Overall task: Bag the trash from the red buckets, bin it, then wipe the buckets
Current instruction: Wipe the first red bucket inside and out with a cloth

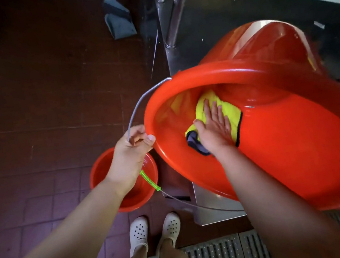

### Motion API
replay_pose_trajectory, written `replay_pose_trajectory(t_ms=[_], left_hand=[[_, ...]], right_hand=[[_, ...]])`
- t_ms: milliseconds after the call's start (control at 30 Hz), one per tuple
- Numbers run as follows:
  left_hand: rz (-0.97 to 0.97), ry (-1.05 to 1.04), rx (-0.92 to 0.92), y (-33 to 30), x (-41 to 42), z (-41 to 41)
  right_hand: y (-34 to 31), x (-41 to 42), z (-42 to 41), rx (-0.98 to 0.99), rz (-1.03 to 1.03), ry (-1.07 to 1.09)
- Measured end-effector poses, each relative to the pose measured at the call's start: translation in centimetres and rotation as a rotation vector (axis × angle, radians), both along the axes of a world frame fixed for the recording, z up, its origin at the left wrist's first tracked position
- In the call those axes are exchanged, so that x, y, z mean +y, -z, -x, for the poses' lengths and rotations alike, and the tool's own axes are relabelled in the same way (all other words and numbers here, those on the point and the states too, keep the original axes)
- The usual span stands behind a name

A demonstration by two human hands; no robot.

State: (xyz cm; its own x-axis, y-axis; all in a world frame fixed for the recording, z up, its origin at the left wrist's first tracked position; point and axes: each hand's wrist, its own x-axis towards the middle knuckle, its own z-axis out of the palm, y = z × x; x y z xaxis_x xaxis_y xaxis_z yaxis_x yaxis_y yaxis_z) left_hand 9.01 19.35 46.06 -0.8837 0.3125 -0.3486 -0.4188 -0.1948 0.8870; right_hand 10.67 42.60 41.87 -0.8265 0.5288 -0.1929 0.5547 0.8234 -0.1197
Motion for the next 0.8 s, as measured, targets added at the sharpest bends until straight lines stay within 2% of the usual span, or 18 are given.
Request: replay_pose_trajectory(t_ms=[167,267,333,500,667,800], left_hand=[[0.074,-0.024,0.127,-1.3,0.6,0.2],[0.127,-0.004,0.198,-2.2,0.4,0.9],[0.132,-0.026,0.216,-2.8,0.3,1.5],[0.117,-0.011,0.31,-4.3,0.0,3.1],[0.083,0.102,0.447,-5.5,-0.5,4.2],[0.032,0.08,0.36,-4.4,-1.1,4.0]], right_hand=[[-0.3,-7.4,-4.6,0.16,0.004,-0.192],[-0.4,-7.3,-5.5,0.163,0.063,-0.29],[-0.4,-5.7,-4.9,0.133,0.033,-0.318],[-0.2,-0.3,-1.4,-0.001,-0.016,-0.226],[-0.6,4.9,1.0,-0.16,-0.064,-0.023],[-0.1,5.5,1.6,-0.196,-0.113,-0.026]])
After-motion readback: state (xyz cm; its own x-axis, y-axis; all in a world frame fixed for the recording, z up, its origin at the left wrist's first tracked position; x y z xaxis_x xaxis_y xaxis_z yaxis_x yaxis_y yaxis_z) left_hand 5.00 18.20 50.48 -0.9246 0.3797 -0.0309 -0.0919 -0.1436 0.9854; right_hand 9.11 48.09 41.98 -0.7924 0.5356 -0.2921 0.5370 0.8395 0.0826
